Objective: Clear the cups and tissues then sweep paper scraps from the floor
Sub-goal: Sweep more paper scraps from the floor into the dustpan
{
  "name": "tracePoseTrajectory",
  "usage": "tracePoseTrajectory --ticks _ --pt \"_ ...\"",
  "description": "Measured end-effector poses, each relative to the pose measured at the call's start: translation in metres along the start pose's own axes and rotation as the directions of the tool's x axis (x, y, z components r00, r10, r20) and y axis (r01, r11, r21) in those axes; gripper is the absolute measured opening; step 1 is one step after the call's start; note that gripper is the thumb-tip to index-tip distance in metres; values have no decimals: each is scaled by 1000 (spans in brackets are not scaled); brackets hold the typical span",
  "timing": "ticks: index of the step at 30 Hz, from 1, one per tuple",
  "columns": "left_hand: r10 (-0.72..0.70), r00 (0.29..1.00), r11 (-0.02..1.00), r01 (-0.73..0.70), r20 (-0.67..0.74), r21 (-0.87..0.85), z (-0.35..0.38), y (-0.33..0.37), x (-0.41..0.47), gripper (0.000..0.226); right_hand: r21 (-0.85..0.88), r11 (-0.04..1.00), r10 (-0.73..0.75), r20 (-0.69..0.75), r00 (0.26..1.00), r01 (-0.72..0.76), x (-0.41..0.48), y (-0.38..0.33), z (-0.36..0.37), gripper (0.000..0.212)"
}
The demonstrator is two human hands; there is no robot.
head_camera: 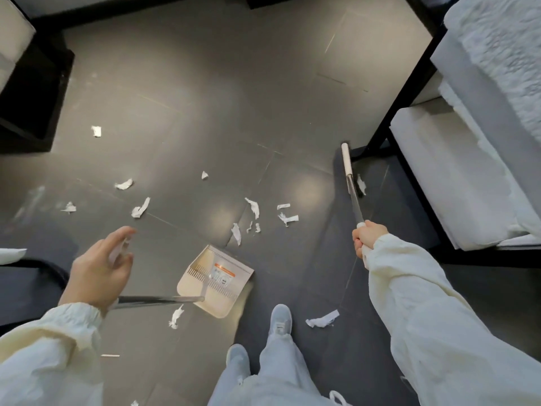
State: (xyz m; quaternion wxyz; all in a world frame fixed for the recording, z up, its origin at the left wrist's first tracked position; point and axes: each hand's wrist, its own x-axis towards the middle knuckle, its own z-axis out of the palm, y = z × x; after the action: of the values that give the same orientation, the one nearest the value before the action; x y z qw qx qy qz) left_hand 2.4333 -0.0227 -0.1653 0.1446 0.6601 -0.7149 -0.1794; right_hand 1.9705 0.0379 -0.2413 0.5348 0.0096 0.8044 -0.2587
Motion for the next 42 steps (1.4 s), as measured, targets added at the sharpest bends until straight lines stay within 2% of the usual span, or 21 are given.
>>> tracePoseTrajectory --ticks 3,6,9,13,19,25,27,29,32,34,37,40,42 --pt "-34 999 999 34 15 7 1 11 0 46 -122 990 -57 119 991 72 -11 8 20 60" --pt "-73 997 997 74 40 -18 2 22 -1 45 -148 986 -46 211 977 78 -39 24 42 59" --pt "-66 996 997 68 53 -33 5 29 -3 46 -20 999 39 219 975 -35 -69 40 45 62" --pt "-44 997 998 46 58 -31 8 34 -11 47 107 994 -8 157 988 -9 -91 50 16 69" --pt "-14 999 1000 14 39 1 14 41 -20 52 99 992 -76 0 997 75 -58 52 -24 63" --pt "5 1000 1000 -6 30 25 18 44 -22 49 52 999 1 -83 997 4 -8 72 -49 68" --pt "0 1000 1000 0 18 22 18 42 -24 47 48 997 57 -40 998 -55 -3 85 -38 68" --pt "-1 1000 1000 1 20 28 18 39 -30 47 -51 996 79 9 997 -79 -13 100 -19 71" --pt "0 1000 1000 0 12 17 18 36 -41 49 -288 957 68 91 993 -39 -44 125 11 83" --pt "19 1000 1000 -19 -4 19 18 35 -51 48 -303 953 71 139 988 -26 -70 140 26 85" --pt "36 999 999 -36 -1 17 16 32 -70 47 -255 967 81 226 971 -22 -108 158 41 80" --pt "31 999 1000 -31 -9 5 10 25 -85 47 -42 995 100 304 947 -91 -142 164 45 73" --pt "29 1000 1000 -29 -5 3 5 21 -94 47 27 996 67 321 945 -80 -165 165 41 70"
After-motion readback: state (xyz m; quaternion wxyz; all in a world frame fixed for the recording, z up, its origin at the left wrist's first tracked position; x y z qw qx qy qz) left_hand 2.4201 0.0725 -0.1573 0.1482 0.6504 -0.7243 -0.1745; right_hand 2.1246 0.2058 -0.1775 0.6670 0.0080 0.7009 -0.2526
